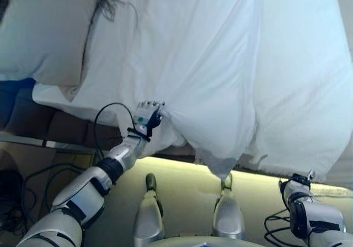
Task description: Make the bed neatly
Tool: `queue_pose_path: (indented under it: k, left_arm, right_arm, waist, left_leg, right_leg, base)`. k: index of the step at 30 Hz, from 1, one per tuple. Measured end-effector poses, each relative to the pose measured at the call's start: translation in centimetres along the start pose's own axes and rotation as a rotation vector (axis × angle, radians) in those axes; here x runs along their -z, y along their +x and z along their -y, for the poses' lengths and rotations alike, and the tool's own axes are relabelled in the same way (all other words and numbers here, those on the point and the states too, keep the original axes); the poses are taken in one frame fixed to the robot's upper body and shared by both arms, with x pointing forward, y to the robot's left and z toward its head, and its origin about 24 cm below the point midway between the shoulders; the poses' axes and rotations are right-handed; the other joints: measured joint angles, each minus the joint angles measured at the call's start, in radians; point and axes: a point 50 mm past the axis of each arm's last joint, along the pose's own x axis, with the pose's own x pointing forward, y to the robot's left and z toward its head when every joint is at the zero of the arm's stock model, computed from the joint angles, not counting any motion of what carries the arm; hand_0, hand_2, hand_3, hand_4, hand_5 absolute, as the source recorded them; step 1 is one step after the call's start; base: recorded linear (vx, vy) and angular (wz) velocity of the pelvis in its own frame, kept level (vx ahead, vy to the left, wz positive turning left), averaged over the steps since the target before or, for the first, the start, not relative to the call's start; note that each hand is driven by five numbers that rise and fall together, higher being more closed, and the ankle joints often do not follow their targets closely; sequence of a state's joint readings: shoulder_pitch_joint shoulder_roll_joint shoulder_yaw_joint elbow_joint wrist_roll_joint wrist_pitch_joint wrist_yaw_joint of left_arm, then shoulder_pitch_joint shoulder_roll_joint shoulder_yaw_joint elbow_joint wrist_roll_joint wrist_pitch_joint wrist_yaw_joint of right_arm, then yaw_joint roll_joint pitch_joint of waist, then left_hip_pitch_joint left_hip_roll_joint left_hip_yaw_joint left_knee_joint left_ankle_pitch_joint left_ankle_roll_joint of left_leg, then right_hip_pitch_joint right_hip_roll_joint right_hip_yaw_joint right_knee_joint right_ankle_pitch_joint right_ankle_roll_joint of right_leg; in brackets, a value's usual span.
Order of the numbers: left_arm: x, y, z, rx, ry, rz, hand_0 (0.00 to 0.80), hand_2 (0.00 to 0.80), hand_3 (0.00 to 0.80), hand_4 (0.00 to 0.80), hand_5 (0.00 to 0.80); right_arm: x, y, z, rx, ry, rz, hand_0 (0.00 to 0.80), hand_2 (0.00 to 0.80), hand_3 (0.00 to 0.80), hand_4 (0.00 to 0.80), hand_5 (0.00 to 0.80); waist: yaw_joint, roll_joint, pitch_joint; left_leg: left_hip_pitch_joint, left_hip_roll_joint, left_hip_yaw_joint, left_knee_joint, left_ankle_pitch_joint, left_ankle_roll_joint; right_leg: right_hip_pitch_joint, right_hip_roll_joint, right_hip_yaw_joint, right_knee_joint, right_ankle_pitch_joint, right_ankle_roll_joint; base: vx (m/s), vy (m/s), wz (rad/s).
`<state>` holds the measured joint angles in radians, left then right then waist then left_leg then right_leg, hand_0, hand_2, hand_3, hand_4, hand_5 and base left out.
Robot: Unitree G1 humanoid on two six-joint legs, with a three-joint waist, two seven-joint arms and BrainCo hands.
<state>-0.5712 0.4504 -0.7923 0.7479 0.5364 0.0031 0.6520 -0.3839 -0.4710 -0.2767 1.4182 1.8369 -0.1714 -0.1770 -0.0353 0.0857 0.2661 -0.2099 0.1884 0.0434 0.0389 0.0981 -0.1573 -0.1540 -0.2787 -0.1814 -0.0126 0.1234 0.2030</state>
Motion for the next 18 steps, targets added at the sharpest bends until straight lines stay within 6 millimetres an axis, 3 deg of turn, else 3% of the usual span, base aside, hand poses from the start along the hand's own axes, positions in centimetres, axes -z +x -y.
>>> queue_pose_path:
  k: [4, 11, 12, 13, 18]
  left_arm:
    - [1.6, -1.9, 1.0, 0.058, 0.008, -0.029, 0.8, 0.8, 0.8, 0.8, 0.8]
    - [2.4, -3.0, 1.4, 0.108, 0.001, -0.025, 0.8, 0.8, 0.8, 0.8, 0.8]
    - [2.3, -3.2, 1.5, 0.111, -0.004, -0.024, 0.605, 0.605, 0.605, 0.605, 0.605]
    - [2.3, -3.3, 1.6, 0.115, -0.006, -0.023, 0.0, 0.0, 0.0, 0.0, 0.0]
    - [2.4, -4.2, 2.3, 0.128, -0.01, -0.035, 0.0, 0.0, 0.0, 0.0, 0.0]
  right_arm:
    - [-1.5, 0.3, 1.6, 0.04, 0.009, 0.026, 0.0, 0.0, 0.0, 0.0, 0.0]
    - [-2.6, 0.3, 1.1, 0.029, 0.0, 0.026, 0.0, 0.0, 0.0, 0.0, 0.0]
    - [-2.7, 0.3, 1.3, 0.031, -0.001, 0.027, 0.0, 0.0, 0.0, 0.0, 0.0]
    - [-2.7, 0.4, 1.4, 0.035, -0.001, 0.029, 0.0, 0.0, 0.0, 0.0, 0.0]
    - [-3.0, 0.4, 2.0, 0.049, 0.005, 0.036, 0.0, 0.0, 0.0, 0.0, 0.0]
  waist:
    - [0.0, -0.001, -0.037]
    - [0.003, 0.013, -0.076]
    - [0.004, 0.016, -0.077]
    - [0.003, 0.019, -0.079]
    - [0.009, 0.028, -0.085]
  left_leg:
    - [0.048, 0.0, 0.0, -0.014, -0.005, -0.01]
    - [0.075, -0.002, -0.007, -0.043, -0.006, -0.012]
    - [0.074, -0.003, -0.014, -0.045, -0.006, -0.012]
    - [0.074, -0.004, -0.018, -0.047, -0.006, -0.012]
    - [0.067, -0.004, -0.02, -0.047, -0.006, -0.012]
  right_leg:
    - [0.063, 0.002, -0.016, -0.032, 0.002, 0.007]
    - [0.091, 0.003, -0.024, -0.059, 0.004, 0.01]
    - [0.091, 0.003, -0.025, -0.062, 0.004, 0.011]
    - [0.091, 0.003, -0.025, -0.064, 0.004, 0.011]
    - [0.09, 0.004, -0.031, -0.07, 0.004, 0.013]
  base:
    - [0.12, 0.022, 0.05]
    - [-0.03, 0.041, 0.02]
    - [-0.064, 0.006, 0.01]
    - [-0.056, 0.004, 0.0]
    - [-0.016, -0.008, 0.02]
